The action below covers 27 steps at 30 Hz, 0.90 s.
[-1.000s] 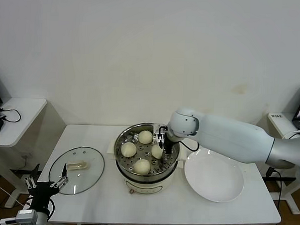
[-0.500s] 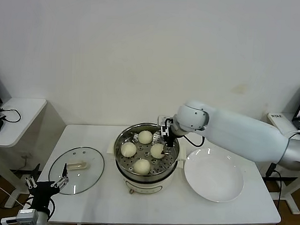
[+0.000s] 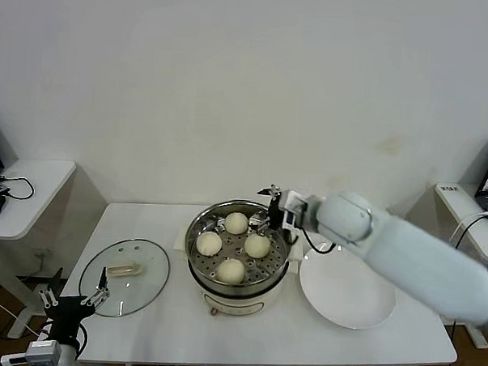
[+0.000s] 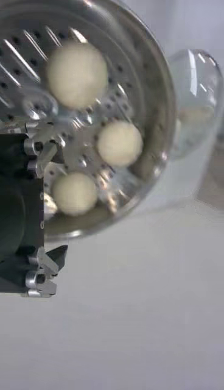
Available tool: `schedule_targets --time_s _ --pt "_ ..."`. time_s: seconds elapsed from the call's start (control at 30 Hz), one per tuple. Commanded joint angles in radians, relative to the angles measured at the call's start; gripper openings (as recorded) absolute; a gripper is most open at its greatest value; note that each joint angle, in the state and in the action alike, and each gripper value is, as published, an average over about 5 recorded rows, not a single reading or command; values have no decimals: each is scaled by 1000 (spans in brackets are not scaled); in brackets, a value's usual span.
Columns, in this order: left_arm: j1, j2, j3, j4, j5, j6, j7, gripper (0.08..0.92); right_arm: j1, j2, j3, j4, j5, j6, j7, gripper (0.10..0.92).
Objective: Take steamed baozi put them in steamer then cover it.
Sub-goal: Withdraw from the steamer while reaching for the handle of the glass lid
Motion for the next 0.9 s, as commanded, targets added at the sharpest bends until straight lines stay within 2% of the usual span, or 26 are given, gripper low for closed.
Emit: schedule_targets --time_s 0.03,0.2,0.4,0.53,0.7,0.9 --pt "-8 0 7 30 10 -13 2 823 -937 127 878 128 -235 483 189 823" --pt "-28 6 38 75 86 -41 7 823 -1152 366 1108 139 -275 673 126 823" --pt "-57 46 53 143 324 -81 44 823 -1293 603 1334 145 -221 741 25 823" --pt "-71 101 33 201 636 -93 62 823 -1362 629 1388 169 -188 723 28 823" --pt "-123 162 5 333 1054 -151 68 823 -1398 644 1443 209 -189 683 57 823" --pt "-209 176 50 466 1348 -196 72 823 -1431 675 1474 236 -192 659 76 823"
